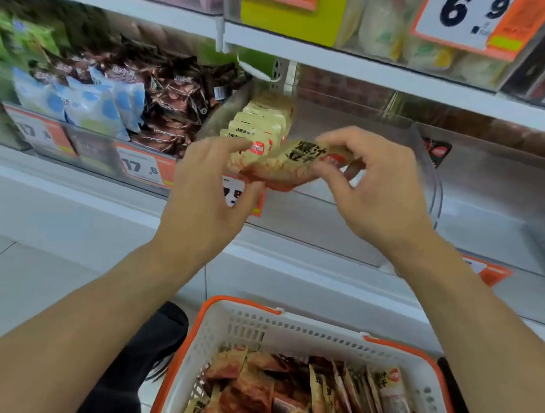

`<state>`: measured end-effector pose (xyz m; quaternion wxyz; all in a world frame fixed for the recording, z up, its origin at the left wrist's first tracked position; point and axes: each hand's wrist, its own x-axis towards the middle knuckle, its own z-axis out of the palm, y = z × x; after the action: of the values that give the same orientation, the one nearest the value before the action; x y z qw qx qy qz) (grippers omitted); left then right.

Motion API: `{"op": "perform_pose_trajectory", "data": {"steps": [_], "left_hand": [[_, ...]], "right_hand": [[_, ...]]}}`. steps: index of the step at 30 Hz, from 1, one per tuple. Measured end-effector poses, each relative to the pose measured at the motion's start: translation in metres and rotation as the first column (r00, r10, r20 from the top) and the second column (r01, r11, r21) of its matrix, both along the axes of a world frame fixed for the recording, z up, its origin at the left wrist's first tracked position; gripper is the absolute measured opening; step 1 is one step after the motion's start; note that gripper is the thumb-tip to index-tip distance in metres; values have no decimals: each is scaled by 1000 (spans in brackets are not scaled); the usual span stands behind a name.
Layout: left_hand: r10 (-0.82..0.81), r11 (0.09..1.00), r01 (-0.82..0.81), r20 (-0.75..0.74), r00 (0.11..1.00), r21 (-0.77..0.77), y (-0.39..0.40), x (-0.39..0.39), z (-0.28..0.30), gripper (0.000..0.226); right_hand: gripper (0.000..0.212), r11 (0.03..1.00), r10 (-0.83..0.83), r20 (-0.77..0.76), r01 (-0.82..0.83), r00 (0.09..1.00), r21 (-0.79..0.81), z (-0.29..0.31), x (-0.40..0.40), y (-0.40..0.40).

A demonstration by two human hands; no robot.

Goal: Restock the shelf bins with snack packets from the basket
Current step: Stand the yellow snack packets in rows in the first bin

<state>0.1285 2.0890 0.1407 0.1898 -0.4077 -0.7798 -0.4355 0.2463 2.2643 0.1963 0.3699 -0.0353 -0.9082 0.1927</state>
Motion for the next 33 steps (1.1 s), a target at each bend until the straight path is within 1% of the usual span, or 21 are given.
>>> {"op": "perform_pose_trajectory", "data": {"steps": [2,4,6,8,13,16,18,20,22,26,27,28,30,32,33], "left_hand": [[132,990,-135,-67,989,-38,-3,-16,-6,54],[229,964,-234,-53,972,-125,-7,-33,-17,64],[253,952,-249,3,967,-181,-9,-44,-27,73],[246,954,-232,49,968,-189,-8,-48,-33,77],[267,956,-258,52,962,-141,-1,-46,-38,70],[286,953,-278,55,957,-124,2,-47,-40,67],[300,948,-293,42,953,-123,4,-47,-41,67],[306,946,-300,31,952,-121,5,-47,-42,67],[302,948,-296,32,953,-114,5,-47,-43,67],[285,953,-280,32,958,-116,3,-47,-42,67],[288,952,-284,20,958,-114,3,-46,-42,66],[293,952,-291,9,956,-101,3,-45,-41,66],[293,956,-293,-20,956,-15,3,-39,-39,60],[241,966,-234,-47,970,111,5,-28,-37,48],[192,971,-183,-48,980,153,6,-19,-38,40]], "right_hand": [[21,999,-31,-86,32,996,6,5,-17,3],[22,999,-47,-55,48,997,25,6,-39,5],[24,997,-62,41,60,997,43,0,-62,6],[26,996,-81,133,73,988,60,-8,-84,6],[31,992,-116,331,96,937,77,-19,-125,0],[33,989,-147,372,147,917,28,-22,-138,-1],[33,981,-193,369,185,909,60,-25,-142,-3],[34,969,-246,351,217,904,119,-28,-143,-4],[35,961,-273,330,238,903,143,-30,-143,-4],[48,964,-266,333,244,905,106,-27,-133,-5],[49,965,-263,312,247,913,91,-26,-128,-4],[46,968,-253,261,241,932,76,-25,-120,-3],[29,984,-175,76,173,982,36,-24,-99,-3],[11,999,-41,-99,43,994,26,-32,-65,-9],[5,999,14,-130,-10,991,33,-42,-46,-12]]}}
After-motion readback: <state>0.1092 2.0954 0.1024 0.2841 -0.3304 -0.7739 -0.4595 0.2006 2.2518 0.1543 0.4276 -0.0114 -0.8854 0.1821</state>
